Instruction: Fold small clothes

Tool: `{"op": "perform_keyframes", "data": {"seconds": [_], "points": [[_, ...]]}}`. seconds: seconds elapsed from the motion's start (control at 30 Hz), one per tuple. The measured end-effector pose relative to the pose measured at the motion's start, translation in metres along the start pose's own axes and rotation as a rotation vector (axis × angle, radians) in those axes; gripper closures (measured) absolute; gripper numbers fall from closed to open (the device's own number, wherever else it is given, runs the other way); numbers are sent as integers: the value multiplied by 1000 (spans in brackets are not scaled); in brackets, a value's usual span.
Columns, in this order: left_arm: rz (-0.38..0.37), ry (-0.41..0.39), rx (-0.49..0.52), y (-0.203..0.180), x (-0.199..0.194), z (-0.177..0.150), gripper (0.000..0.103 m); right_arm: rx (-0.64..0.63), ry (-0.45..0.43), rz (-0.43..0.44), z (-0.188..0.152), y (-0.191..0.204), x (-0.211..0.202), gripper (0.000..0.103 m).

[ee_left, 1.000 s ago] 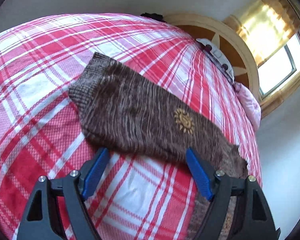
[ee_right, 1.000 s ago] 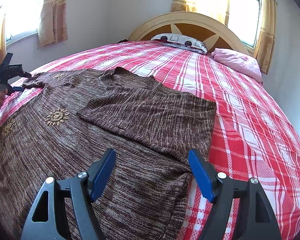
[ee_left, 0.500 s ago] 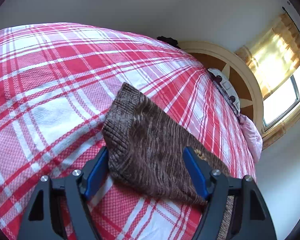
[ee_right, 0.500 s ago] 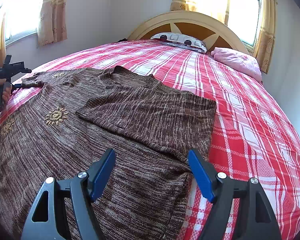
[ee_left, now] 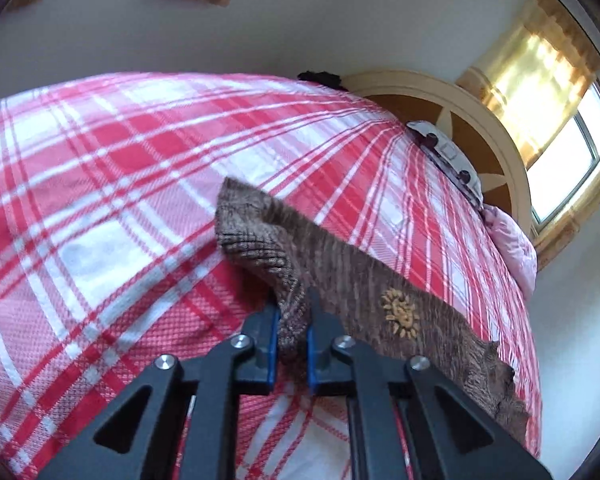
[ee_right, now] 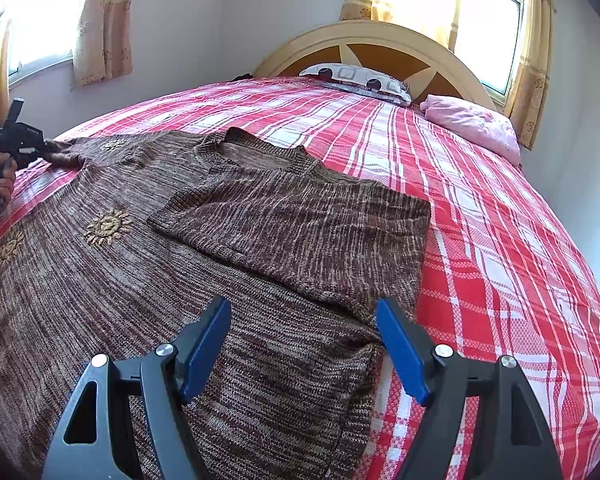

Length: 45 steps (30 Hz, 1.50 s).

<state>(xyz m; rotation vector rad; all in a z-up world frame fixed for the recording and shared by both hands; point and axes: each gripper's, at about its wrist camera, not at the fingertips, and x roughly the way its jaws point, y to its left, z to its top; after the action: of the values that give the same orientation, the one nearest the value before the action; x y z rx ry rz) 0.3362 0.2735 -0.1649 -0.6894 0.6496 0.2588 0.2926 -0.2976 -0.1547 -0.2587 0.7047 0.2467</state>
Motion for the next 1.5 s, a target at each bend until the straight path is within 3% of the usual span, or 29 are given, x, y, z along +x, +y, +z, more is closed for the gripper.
{"op": "perform_keyframes", "data": {"seconds": [0.23,0.5,0.73,0.93,1.0,1.07,1.17,1.2,1.3,1.5], "points": [[-36,-83,216,-66,-24,0,93,1,1,-6,0,0,0,27],[-135,-54,353,-129,-31,-17,93,-5,1,-9,0,2,-1,27],[-218,-9,608,-204,-40,-73,93,-14,9,-16,-1,5,0,27],[-237,63,703,-243,-21,-119,92,-25,16,-25,-1,7,1,27],[-265,112,727,-251,-16,-136,81,-28,19,-25,-1,8,2,27],[-299,139,783,-259,-19,-152,57,-29,20,-23,-1,8,2,27],[-353,110,856,-262,-38,-164,36,-27,21,-15,-2,7,2,27],[-356,98,869,-259,-44,-162,34,-25,22,-12,-1,7,2,27],[-301,61,872,-241,-50,-146,26,-18,18,-4,-1,5,1,27],[7,-26,817,-170,-31,-95,21,35,-3,41,3,-2,-15,27]]}}
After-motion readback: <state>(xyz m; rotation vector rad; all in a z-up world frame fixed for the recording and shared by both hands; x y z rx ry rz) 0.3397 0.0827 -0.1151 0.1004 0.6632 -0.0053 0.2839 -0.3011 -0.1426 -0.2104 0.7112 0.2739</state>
